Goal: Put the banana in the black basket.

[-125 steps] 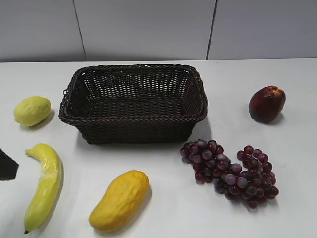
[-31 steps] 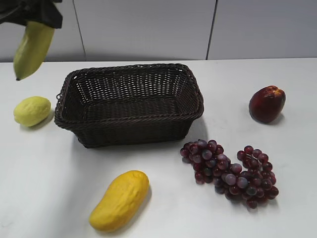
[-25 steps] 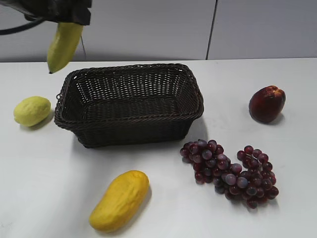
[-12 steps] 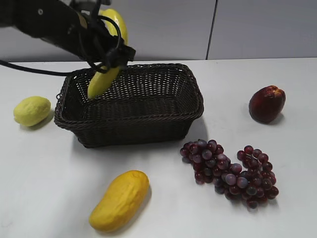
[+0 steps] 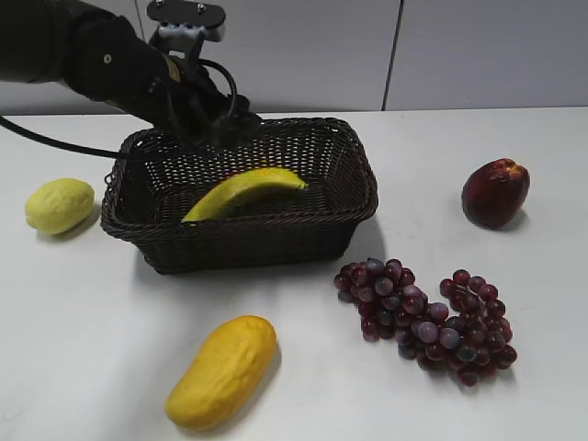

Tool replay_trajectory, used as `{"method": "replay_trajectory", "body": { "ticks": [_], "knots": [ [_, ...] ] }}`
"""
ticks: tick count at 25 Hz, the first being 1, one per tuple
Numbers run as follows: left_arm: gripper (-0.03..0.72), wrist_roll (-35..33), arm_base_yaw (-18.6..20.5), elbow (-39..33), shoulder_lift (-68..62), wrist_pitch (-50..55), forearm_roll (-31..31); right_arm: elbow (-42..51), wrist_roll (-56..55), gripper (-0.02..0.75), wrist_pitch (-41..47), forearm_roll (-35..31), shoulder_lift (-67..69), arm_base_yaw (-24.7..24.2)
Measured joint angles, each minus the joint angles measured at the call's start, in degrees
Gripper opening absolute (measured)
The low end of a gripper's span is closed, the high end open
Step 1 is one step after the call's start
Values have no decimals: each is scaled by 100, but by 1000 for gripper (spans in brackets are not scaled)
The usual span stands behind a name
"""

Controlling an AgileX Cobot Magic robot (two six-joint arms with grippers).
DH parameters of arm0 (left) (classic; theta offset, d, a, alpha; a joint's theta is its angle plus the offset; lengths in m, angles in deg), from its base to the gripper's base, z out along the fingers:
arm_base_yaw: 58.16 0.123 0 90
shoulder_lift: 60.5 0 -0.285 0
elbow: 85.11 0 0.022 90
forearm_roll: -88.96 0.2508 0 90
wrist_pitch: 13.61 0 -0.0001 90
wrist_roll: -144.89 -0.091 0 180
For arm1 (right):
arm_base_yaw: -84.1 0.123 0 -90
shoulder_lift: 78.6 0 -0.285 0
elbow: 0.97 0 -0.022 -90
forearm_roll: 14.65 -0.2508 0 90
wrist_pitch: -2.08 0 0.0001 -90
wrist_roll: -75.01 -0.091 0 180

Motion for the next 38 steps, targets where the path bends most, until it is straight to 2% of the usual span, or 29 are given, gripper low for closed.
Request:
{"method": "replay_trajectory", "body": {
  "ticks": [9,16,21,29,33,38],
  "knots": [
    [662,-2,0,0,778,997,-17,0,0,555,0,0,0,0],
    [645,-7,0,0,1847,2745,-24,0,0,555,0,0,0,0],
    [603,-7,0,0,2578,3863,65,0,0,555,0,0,0,0],
    [592,42,9,0,3435,5218,578,0,0,555,0,0,0,0],
    [590,85,303,-194,3732,5345,684,0,0,555,0,0,0,0],
    [590,89,1229,-1239,4437,5343,681,0,0,555,0,0,0,0]
  ]
}}
